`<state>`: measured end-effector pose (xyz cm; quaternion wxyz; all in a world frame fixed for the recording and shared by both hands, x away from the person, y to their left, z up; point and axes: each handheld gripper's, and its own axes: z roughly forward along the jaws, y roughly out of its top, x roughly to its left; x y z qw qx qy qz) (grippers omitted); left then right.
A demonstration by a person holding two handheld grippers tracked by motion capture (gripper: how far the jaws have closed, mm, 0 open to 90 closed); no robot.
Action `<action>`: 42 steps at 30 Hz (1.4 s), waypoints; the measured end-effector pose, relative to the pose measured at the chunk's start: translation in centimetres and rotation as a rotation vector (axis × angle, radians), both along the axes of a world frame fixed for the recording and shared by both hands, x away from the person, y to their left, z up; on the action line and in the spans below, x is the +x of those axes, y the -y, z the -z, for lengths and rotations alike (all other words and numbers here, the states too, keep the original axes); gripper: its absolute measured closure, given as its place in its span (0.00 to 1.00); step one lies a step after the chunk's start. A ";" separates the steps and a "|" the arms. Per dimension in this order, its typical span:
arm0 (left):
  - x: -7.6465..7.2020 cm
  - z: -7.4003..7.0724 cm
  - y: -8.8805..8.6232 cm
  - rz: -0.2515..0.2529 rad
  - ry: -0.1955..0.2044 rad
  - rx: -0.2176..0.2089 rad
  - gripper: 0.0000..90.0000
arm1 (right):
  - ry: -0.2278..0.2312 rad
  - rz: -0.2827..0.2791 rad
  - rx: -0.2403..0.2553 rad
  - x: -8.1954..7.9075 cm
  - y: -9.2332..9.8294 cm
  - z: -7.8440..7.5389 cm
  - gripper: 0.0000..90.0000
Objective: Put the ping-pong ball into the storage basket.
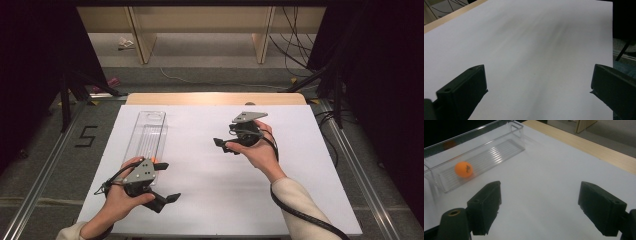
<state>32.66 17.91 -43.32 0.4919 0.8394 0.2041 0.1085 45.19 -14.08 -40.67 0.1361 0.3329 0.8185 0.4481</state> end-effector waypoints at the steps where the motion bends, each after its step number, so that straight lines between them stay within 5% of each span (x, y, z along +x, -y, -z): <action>1: 0.0 0.0 0.0 0.000 0.000 0.000 0.00 | -0.003 0.004 0.001 -0.1 0.4 0.1 0.22; 42: 0.0 0.0 -0.1 -0.007 0.003 0.002 0.00 | -0.001 0.081 0.020 -4.4 7.2 1.1 0.22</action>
